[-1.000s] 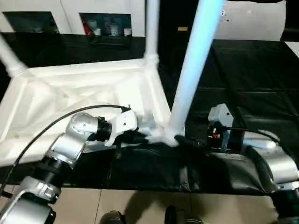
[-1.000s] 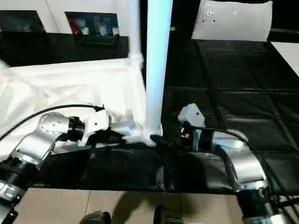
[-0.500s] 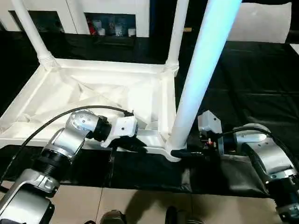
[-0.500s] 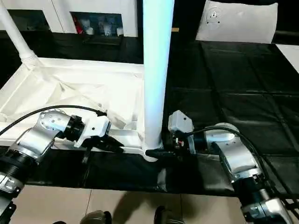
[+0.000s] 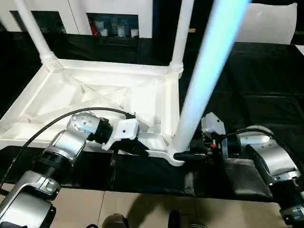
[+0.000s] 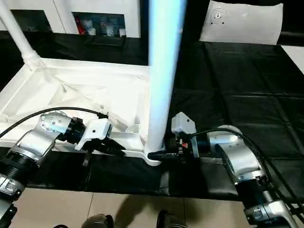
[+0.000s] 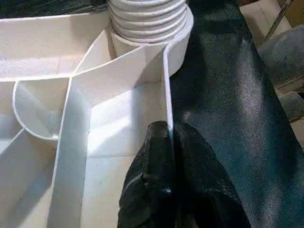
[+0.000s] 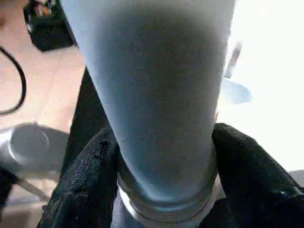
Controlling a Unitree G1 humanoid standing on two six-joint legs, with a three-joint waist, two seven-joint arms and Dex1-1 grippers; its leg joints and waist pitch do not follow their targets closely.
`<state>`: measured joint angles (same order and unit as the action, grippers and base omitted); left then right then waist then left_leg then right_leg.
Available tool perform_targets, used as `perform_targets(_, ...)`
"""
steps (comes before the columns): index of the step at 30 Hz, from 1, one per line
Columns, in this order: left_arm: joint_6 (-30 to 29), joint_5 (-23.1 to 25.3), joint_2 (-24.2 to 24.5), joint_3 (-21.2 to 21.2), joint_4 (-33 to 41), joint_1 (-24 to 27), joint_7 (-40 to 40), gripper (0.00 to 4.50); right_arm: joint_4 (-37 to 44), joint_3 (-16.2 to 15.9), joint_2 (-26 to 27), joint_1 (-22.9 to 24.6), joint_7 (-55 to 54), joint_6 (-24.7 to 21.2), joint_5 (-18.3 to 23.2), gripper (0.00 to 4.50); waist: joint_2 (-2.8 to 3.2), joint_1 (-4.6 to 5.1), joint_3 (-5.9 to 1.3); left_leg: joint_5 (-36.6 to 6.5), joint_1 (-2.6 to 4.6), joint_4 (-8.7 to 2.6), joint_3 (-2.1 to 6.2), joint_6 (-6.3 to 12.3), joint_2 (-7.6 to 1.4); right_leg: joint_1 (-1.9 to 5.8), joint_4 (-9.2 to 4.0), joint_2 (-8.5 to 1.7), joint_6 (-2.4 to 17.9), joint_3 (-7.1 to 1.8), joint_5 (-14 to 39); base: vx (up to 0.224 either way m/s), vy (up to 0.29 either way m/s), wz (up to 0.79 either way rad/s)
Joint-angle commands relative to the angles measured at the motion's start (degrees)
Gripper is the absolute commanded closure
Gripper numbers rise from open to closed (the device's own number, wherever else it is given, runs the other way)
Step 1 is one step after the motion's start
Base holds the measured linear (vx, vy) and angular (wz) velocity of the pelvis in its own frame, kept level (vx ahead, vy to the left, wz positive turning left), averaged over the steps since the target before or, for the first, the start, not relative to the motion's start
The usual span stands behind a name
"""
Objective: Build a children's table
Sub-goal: Rotate leg to tighten
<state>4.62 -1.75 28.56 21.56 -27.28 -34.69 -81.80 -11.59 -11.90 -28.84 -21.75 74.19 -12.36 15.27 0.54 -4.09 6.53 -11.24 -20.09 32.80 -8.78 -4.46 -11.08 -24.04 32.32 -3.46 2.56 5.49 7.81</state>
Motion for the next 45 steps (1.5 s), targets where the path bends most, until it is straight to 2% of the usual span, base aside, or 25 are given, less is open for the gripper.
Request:
perform_targets(1,-0.1,0.2,-1.0,0.8,0.7,-0.4,0.1,4.50,2.8,-0.2,0.9,0.8,1.0,-2.4,3.1,1.87,-0.27,0.08,-4.18,-5.2,-0.24,-3.11,-0.39,6.45,-1.88,4.08,-3.04,-4.31,10.7,-3.06,16.6,0.000,0.000,0.00)
perform_targets(2,-1.2,0.0,-1.4,0.4,1.2,-0.2,1.1,4.50,3.8,-0.3,1.1,1.5,0.5,-3.1,3.4,1.87,0.05,0.02,-4.06,-5.5,-0.19,-3.16,-0.36,6.32,-1.89,3.99,-3.09,-4.28,10.7,-3.04,17.0,0.000,0.000,0.00)
perform_targets(3,-1.2,0.0,-1.4,0.4,1.2,-0.2,1.1,4.50,3.8,-0.3,1.1,1.5,0.5,-3.1,3.4,1.87,-0.14,-0.10,-4.09,-5.5,-0.15,-3.13,-0.41,6.12,-1.89,4.00,-3.20,-4.30,10.4,-3.11,17.2,0.000,0.000,0.00)
perform_targets(5,-6.2,0.8,-3.4,-0.7,2.7,0.4,7.2,4.50,7.2,-0.2,3.5,4.3,-5.1,-6.0,3.6,1.87,0.06,-0.41,-3.97,-5.6,-0.10,-3.23,-0.36,5.60,-2.04,3.93,-3.21,-4.40,10.4,-3.21,17.4,0.000,0.000,0.00)
perform_targets(6,-7.0,1.0,-3.7,-0.9,2.9,0.4,8.1,4.50,7.5,-0.2,3.9,4.5,-6.1,-6.5,3.3,1.87,-0.12,-0.43,-3.90,-6.5,-0.05,-3.35,-0.35,5.15,-1.88,3.91,-3.51,-4.39,9.9,-3.09,19.3,0.000,0.000,0.00)
perform_targets(8,-13.4,0.6,-6.6,-2.6,4.5,0.8,14.0,4.50,8.1,-0.5,7.9,5.2,-14.9,-7.9,-0.2,1.87,0.09,-0.10,-3.57,-7.7,0.03,-3.58,-0.28,3.66,-1.80,3.76,-3.77,-4.29,9.2,-3.06,21.6,0.000,0.000,0.00)
perform_targets(10,-18.1,0.4,-9.5,-3.7,6.2,0.8,18.7,4.50,7.1,0.2,12.1,4.5,-22.9,-10.7,-2.4,1.87,-0.08,0.28,-3.40,-9.4,0.06,-3.66,-0.19,2.52,-1.36,3.82,-4.43,-4.36,7.6,-2.83,26.5,0.000,0.000,0.00)
perform_targets(11,-20.0,0.7,-10.8,-4.1,6.8,0.8,20.9,4.50,6.6,0.7,14.1,4.0,-26.2,-12.1,-3.1,1.87,-0.15,1.14,-3.26,-10.1,-0.04,-3.77,0.01,1.83,-1.14,3.76,-4.73,-4.28,6.3,-2.66,29.1,0.000,0.000,0.00)
perform_targets(14,-23.9,2.1,-14.6,-5.3,6.8,0.0,28.1,4.50,5.9,1.8,19.1,2.7,-34.1,-16.1,-4.5,1.88,-0.17,2.11,-3.21,-10.9,-0.02,-3.72,0.09,2.08,-0.94,3.63,-5.27,-4.17,5.1,-2.46,30.8,0.000,0.000,0.00)
perform_targets(15,-26.0,2.6,-16.6,-6.1,6.7,-0.5,31.8,4.50,5.7,2.3,21.3,2.2,-37.6,-17.6,-5.1,1.88,-0.47,2.41,-3.23,-10.7,-0.15,-3.70,0.07,2.46,-0.88,3.66,-5.30,-4.15,4.9,-2.49,30.8,0.000,0.000,0.00)
perform_targets(18,-30.1,3.7,-21.0,-8.1,7.2,-1.5,39.8,4.50,4.9,3.6,26.6,1.0,-45.7,-20.0,-6.0,1.88,-0.20,2.63,-3.08,-11.3,0.14,-3.59,-0.03,2.59,-0.72,3.12,-5.81,-4.15,4.1,-2.41,32.7,0.000,0.000,0.00)
perform_targets(19,-30.5,4.3,-21.9,-8.4,7.3,-1.6,41.7,4.50,4.8,3.9,27.9,0.8,-47.2,-20.4,-6.0,1.88,-0.34,2.70,-3.21,-11.1,0.03,-3.63,0.04,2.78,-0.68,3.27,-5.79,-4.11,3.7,-2.35,32.5,0.000,0.000,0.00)
perform_targets(21,-31.5,6.5,-23.6,-8.1,8.1,-1.5,45.2,4.50,4.8,5.1,32.0,0.3,-52.5,-21.6,-6.6,1.88,-0.14,2.61,-3.30,-10.7,-0.01,-3.72,0.14,3.07,-0.75,3.24,-5.70,-4.06,3.6,-2.39,30.9,0.000,0.000,0.00)
perform_targets(22,-31.5,6.5,-23.6,-8.1,8.1,-1.5,45.2,4.50,4.8,5.1,32.0,0.3,-52.5,-21.6,-6.6,1.88,-0.19,2.73,-3.32,-10.6,-0.06,-3.76,0.07,3.16,-0.83,3.20,-5.64,-4.02,3.7,-2.53,30.1,0.000,0.000,0.00)
perform_targets(23,-31.7,6.8,-23.9,-7.9,8.7,-1.3,45.6,4.50,5.0,5.4,32.8,0.5,-53.0,-21.6,-6.3,1.88,0.25,2.52,-3.44,-10.3,-0.05,-3.79,0.18,3.21,-0.87,3.26,-5.43,-4.12,4.1,-2.53,28.6,0.000,0.000,0.00)
perform_targets(24,-31.8,7.0,-24.1,-7.9,9.0,-1.1,45.9,4.50,5.2,5.6,33.3,0.6,-53.1,-21.5,-6.0,1.53,0.12,2.62,-3.40,-10.4,-0.10,-3.83,0.12,3.32,-0.92,3.26,-5.46,-4.04,4.2,-2.58,27.9,0.000,0.000,0.00)
perform_targets(25,-32.6,8.0,-23.6,-6.9,10.2,-0.3,45.7,4.50,5.8,5.3,33.6,1.0,-53.8,-20.6,-7.0,1.18,0.44,2.46,-3.51,-9.9,-0.18,-3.92,0.18,3.49,-1.04,3.43,-5.06,-4.08,4.9,-2.69,25.3,0.000,0.000,0.00)
perform_targets(30,-33.6,9.1,-21.3,-5.7,11.6,1.1,44.5,4.50,6.6,5.1,32.8,1.7,-53.7,-19.5,-8.0,0.88,0.23,2.70,-3.54,-8.7,-0.50,-3.91,0.10,3.85,-0.90,3.82,-4.65,-4.08,6.2,-2.80,21.9,0.000,0.000,0.00)
perform_targets(33,-33.4,9.6,-19.7,-5.5,12.3,2.0,43.3,4.50,7.4,5.5,31.1,2.4,-52.7,-17.8,-8.5,0.68,0.11,3.49,-3.57,-8.0,-0.97,-3.84,0.21,4.31,-0.83,4.20,-4.40,-4.02,6.8,-2.71,20.1,0.000,0.000,0.00)
perform_targets(36,-31.1,9.7,-17.9,-5.3,12.5,2.8,41.4,4.50,8.7,6.3,28.6,3.4,-50.0,-16.0,-7.8,0.38,0.36,3.96,-3.77,-7.4,-0.79,-3.60,0.14,5.46,-0.96,4.03,-4.35,-4.04,8.1,-2.83,18.0,0.000,0.000,0.00)
perform_targets(38,-27.8,9.5,-15.8,-4.8,12.3,3.3,38.5,4.50,9.5,7.2,25.0,4.3,-46.1,-13.8,-7.5,0.19,0.31,3.61,-3.85,-5.4,-0.77,-3.56,0.06,5.92,-1.29,3.99,-3.80,-3.92,9.7,-2.96,14.0,0.000,0.000,0.00)
perform_targets(40,-26.9,9.3,-14.8,-4.6,12.2,3.5,37.0,4.50,9.5,7.7,23.2,4.5,-44.1,-12.5,-7.3,0.08,0.44,3.41,-3.92,-5.0,-0.78,-3.46,-0.02,6.26,-1.32,3.95,-3.57,-3.97,10.3,-3.05,12.7,0.000,0.000,0.00)
perform_targets(42,-23.6,8.2,-11.0,-3.7,11.5,3.9,31.6,4.50,9.3,9.5,16.5,4.7,-36.7,-8.7,-6.5,0.02,0.41,3.16,-3.95,-5.1,-0.91,-3.37,-0.03,6.76,-1.25,4.15,-3.53,-4.08,10.4,-2.98,12.0,0.000,0.000,0.00)
perform_targets(43,-22.5,8.0,-10.0,-3.5,11.2,3.9,30.3,4.50,9.2,9.9,14.7,4.7,-34.9,-7.9,-6.3,0.02,0.45,2.85,-4.16,-3.9,-1.06,-3.11,-0.09,7.87,-1.35,4.20,-3.08,-4.03,10.7,-3.11,9.4,0.000,0.000,0.00)
perform_targets(45,-19.5,7.1,-8.0,-3.1,9.9,3.6,26.8,4.50,9.5,10.3,10.9,4.8,-29.9,-7.5,-4.9,0.02,0.20,2.80,-3.93,-3.9,-1.15,-3.12,-0.16,8.29,-1.22,4.11,-3.26,-3.96,11.0,-2.96,9.9,0.000,0.000,0.00)
